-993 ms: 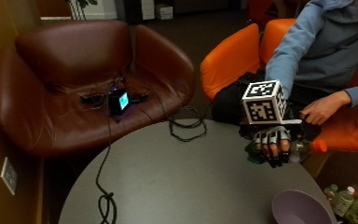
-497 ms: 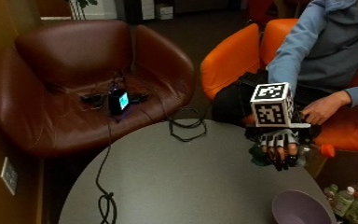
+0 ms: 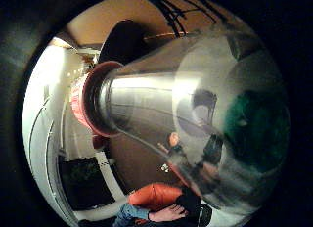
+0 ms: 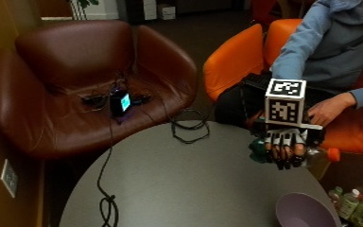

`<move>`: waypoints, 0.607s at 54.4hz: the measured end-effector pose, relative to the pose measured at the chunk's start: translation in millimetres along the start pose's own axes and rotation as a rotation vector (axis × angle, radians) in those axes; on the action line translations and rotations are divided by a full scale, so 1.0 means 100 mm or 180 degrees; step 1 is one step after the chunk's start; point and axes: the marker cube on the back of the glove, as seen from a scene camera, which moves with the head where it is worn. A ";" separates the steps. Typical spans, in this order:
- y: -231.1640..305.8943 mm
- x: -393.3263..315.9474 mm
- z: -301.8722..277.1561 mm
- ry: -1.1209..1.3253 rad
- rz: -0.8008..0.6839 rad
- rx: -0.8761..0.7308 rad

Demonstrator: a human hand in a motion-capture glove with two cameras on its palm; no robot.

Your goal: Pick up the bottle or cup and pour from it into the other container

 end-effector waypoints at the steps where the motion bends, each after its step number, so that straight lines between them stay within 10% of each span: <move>1: 0.00 0.00 -0.01 0.0048 0.0000 0.0005; 33: -0.07 -0.15 -0.02 0.2490 -0.0008 -0.0016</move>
